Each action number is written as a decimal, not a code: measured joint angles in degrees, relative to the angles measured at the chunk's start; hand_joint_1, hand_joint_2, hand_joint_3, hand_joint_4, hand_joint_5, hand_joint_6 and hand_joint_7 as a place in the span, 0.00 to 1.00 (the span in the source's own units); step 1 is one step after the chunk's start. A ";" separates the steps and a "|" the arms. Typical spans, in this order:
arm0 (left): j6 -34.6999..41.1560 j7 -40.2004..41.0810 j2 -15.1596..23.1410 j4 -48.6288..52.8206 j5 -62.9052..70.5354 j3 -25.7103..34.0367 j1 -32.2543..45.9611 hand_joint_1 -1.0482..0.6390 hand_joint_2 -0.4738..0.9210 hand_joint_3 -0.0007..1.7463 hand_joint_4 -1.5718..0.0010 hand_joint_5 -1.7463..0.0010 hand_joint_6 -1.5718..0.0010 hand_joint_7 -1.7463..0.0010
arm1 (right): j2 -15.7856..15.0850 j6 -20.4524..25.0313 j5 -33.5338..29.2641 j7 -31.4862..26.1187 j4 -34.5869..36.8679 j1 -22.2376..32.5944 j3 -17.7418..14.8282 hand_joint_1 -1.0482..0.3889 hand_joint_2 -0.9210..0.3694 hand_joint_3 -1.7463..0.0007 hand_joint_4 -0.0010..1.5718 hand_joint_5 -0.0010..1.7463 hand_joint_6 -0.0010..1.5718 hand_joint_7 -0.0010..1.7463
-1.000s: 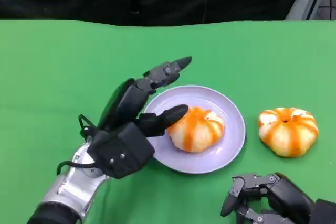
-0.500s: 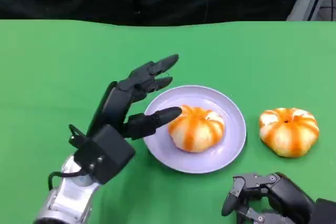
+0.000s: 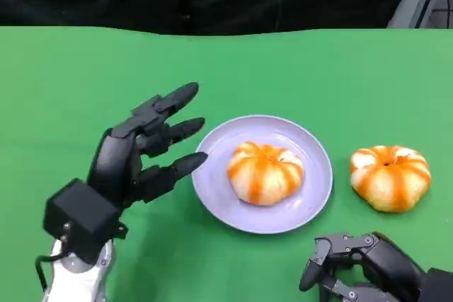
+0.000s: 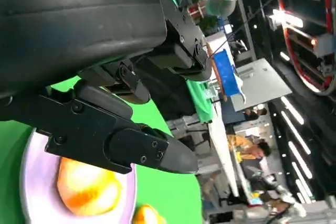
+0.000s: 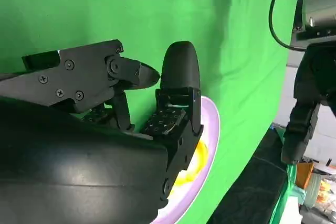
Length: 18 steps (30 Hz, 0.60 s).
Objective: Grasp the bread from the table and place it into the plate.
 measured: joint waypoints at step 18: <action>7.25 -7.69 -1.73 -8.31 -9.73 3.47 7.47 0.28 1.00 0.01 0.49 1.00 0.60 0.99 | -0.12 0.01 0.03 0.04 0.00 0.00 -0.07 0.70 0.01 0.72 0.46 0.88 0.52 0.61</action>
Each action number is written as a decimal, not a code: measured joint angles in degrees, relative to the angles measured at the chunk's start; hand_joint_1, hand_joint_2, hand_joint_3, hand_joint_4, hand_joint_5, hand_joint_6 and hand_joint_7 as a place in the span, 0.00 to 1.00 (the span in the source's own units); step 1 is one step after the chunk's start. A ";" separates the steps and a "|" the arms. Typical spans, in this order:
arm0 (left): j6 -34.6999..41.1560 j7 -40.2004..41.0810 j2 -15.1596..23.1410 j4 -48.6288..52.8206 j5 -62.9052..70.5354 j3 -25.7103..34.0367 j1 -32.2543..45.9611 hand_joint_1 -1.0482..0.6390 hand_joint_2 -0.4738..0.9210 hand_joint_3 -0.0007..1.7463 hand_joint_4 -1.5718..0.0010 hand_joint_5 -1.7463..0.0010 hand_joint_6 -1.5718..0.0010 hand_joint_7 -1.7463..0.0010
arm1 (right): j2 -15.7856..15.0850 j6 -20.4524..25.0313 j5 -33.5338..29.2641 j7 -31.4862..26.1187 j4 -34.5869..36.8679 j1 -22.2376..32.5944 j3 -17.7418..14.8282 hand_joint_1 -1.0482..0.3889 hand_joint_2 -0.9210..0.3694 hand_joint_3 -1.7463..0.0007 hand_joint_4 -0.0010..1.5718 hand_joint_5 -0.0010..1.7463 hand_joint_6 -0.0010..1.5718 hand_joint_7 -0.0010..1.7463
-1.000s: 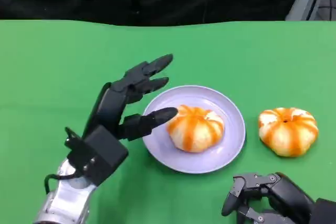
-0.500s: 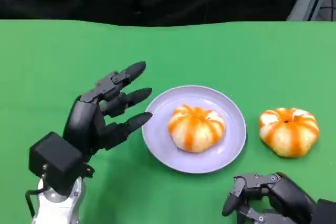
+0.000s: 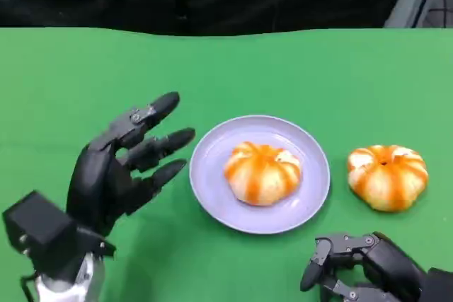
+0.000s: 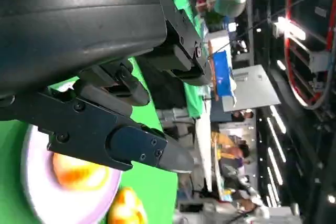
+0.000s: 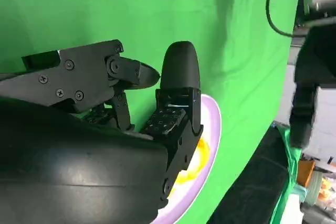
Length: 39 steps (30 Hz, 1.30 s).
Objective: Grasp the bread from the table and place it into the plate.
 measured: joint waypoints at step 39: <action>-3.75 -12.72 -1.63 7.29 -3.88 4.97 8.49 0.37 0.99 0.00 0.43 0.99 0.51 0.99 | -0.68 0.59 0.91 0.58 -1.51 0.64 -0.09 0.69 0.00 0.73 0.45 0.88 0.51 0.61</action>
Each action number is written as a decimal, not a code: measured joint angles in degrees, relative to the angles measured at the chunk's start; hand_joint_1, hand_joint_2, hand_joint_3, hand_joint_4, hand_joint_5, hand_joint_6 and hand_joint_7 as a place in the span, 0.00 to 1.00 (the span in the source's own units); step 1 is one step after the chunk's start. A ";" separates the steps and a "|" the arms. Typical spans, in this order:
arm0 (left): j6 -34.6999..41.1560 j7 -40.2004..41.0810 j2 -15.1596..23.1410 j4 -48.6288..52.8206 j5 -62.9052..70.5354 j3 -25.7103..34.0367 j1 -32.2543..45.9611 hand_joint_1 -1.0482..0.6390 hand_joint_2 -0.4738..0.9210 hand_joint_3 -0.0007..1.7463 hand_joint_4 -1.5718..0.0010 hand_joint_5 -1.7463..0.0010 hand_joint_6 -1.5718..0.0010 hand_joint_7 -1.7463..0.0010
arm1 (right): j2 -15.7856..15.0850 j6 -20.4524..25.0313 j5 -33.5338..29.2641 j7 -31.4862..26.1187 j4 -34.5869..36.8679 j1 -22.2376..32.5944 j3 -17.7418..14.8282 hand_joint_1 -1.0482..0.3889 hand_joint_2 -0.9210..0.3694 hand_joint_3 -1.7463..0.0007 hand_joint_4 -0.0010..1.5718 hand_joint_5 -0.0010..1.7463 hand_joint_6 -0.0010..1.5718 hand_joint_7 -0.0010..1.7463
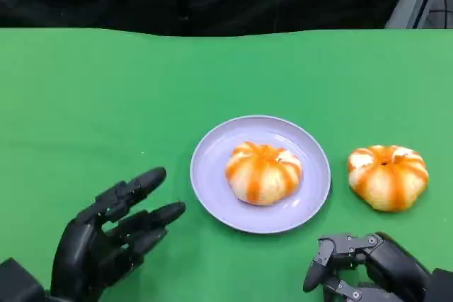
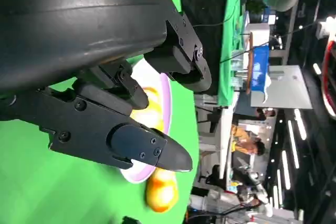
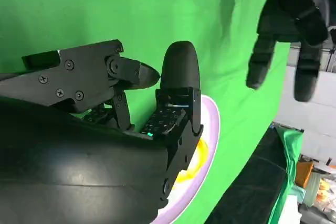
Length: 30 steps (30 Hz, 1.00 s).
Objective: Grasp the bread from the table and place it into the plate.
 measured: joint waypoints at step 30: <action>-14.72 7.11 3.88 13.45 12.80 -0.36 -4.26 0.66 1.00 0.17 0.27 0.92 0.27 0.93 | -0.10 0.01 0.23 0.14 0.55 -0.14 -0.08 0.71 0.00 0.73 0.46 0.88 0.52 0.61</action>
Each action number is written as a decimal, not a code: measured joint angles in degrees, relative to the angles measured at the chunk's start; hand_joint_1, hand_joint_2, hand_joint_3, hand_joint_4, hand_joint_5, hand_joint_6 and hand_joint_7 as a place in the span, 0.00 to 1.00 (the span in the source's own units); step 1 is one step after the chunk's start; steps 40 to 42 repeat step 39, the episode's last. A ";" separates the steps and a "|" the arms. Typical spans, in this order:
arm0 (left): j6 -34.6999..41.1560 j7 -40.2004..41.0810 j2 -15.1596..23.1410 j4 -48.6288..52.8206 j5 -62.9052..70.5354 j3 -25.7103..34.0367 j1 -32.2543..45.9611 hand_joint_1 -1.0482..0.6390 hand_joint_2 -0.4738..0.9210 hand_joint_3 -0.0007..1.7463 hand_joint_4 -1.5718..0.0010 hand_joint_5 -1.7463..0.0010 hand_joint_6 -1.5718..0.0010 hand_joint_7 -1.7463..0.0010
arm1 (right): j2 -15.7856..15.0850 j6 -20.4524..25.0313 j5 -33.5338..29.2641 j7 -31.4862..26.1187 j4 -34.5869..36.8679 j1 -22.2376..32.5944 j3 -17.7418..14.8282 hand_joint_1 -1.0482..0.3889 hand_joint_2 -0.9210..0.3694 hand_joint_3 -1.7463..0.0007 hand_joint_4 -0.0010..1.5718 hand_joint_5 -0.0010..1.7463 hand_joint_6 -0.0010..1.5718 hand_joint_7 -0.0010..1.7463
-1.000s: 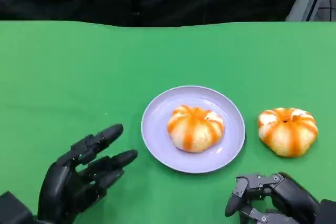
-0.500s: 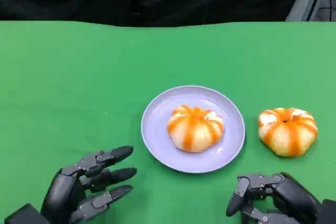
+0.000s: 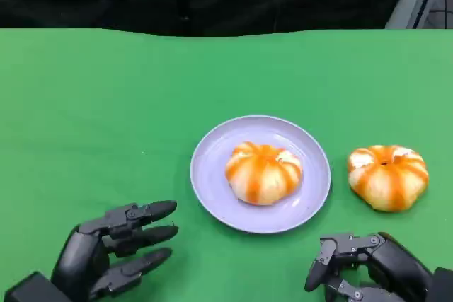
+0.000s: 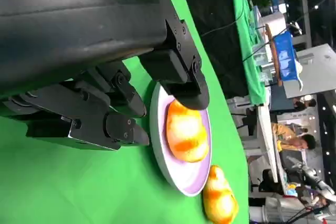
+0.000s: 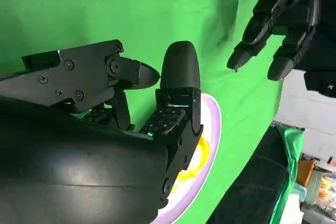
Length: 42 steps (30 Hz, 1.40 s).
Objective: Grasp the bread from the table and place it into the plate.
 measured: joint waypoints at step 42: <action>0.23 -3.59 -0.82 -2.66 -3.77 -2.40 1.76 0.62 0.83 0.55 0.49 0.08 0.47 0.23 | 0.15 -0.31 0.72 0.12 0.40 -0.12 -0.05 0.73 0.00 0.73 0.46 0.88 0.52 0.61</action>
